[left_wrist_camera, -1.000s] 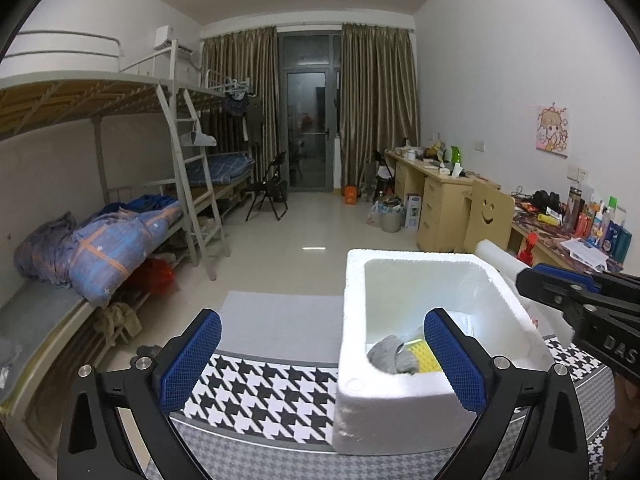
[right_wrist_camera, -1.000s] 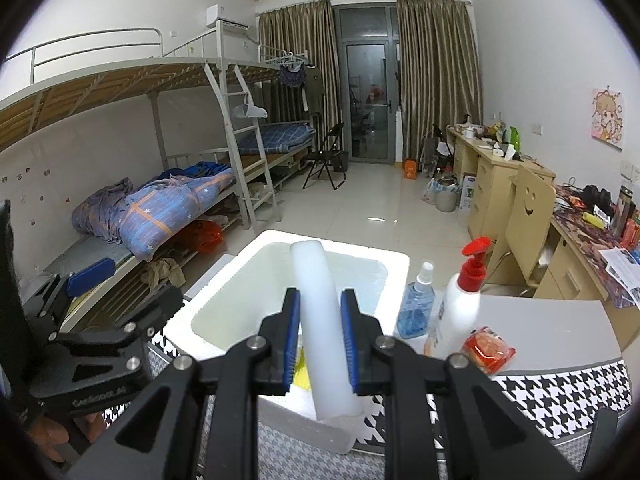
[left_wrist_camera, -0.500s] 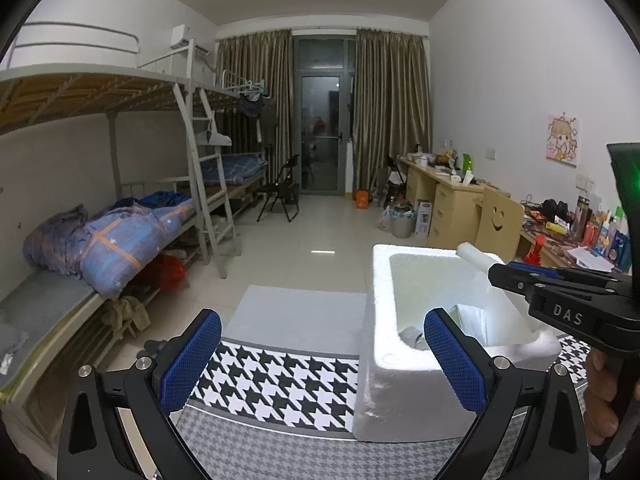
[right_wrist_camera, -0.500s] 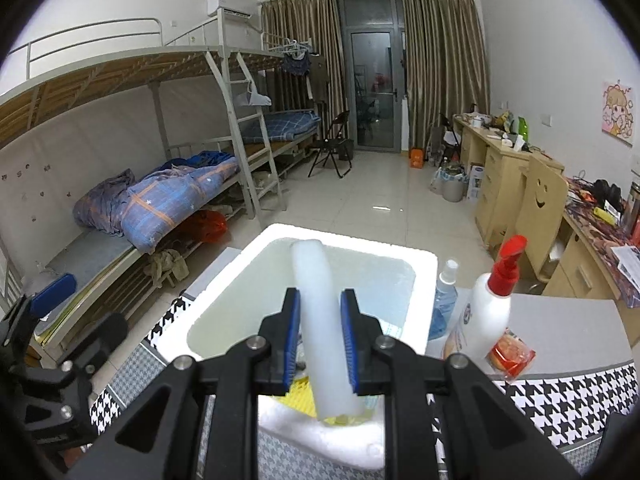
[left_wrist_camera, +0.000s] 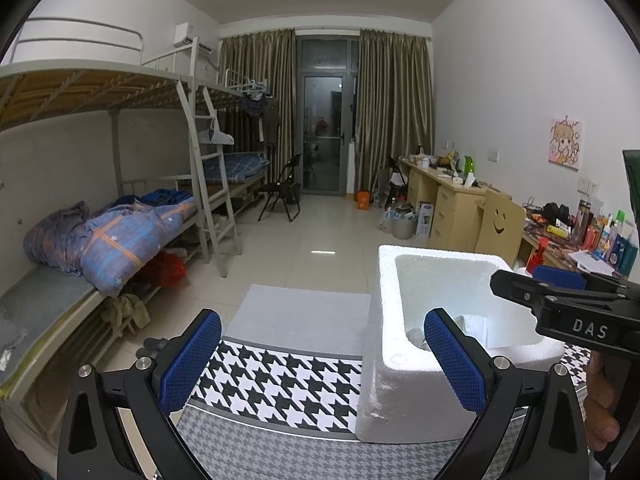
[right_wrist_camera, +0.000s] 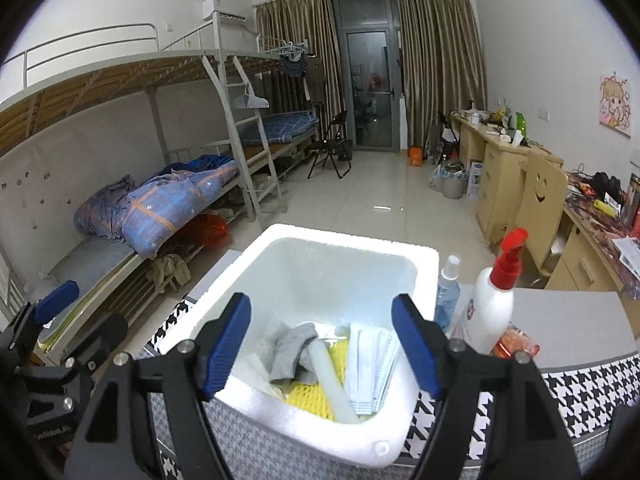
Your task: Organize soft objects
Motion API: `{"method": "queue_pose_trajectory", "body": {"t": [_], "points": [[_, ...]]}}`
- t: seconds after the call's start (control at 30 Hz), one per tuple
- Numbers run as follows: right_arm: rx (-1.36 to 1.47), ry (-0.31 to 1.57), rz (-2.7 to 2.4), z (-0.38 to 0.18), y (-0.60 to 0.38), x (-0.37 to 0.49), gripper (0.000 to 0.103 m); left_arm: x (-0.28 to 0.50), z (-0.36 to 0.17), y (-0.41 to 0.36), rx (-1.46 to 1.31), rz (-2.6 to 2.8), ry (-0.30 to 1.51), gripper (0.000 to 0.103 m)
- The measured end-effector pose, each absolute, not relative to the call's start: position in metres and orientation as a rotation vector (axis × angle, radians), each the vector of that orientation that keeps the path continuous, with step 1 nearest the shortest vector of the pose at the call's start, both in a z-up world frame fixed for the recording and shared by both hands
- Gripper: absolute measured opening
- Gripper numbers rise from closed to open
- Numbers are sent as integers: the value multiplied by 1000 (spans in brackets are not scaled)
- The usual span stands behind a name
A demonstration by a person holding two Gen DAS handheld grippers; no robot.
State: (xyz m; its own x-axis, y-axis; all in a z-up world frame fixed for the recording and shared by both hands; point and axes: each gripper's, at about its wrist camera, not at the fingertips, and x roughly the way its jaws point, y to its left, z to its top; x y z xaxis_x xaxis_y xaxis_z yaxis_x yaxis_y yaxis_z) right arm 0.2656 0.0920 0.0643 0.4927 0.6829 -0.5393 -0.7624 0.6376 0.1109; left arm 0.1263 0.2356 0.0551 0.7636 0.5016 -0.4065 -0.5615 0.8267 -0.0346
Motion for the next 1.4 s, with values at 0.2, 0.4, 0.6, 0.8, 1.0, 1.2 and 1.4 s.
{"method": "queue_pose_trajectory", "body": {"t": [0.2, 0.4, 0.6, 0.8, 1.0, 1.2, 1.4], "points": [[-133, 580, 869, 67, 81, 259, 77, 122, 59, 228, -144, 562, 386, 102], [-100, 545, 856, 76, 61, 244, 85, 119, 61, 216, -139, 547, 384, 102], [-89, 498, 857, 85, 44, 227, 93, 105, 70, 203, -134, 528, 360, 102], [-84, 451, 847, 99, 23, 206, 96, 90, 79, 188, -126, 510, 339, 102], [-103, 410, 851, 106, 10, 186, 97, 76, 89, 170, -105, 498, 317, 102], [-101, 395, 852, 103, -4, 175, 97, 58, 96, 152, -106, 477, 281, 102], [-71, 393, 837, 96, -20, 167, 97, 46, 97, 137, -88, 479, 273, 102]]}}
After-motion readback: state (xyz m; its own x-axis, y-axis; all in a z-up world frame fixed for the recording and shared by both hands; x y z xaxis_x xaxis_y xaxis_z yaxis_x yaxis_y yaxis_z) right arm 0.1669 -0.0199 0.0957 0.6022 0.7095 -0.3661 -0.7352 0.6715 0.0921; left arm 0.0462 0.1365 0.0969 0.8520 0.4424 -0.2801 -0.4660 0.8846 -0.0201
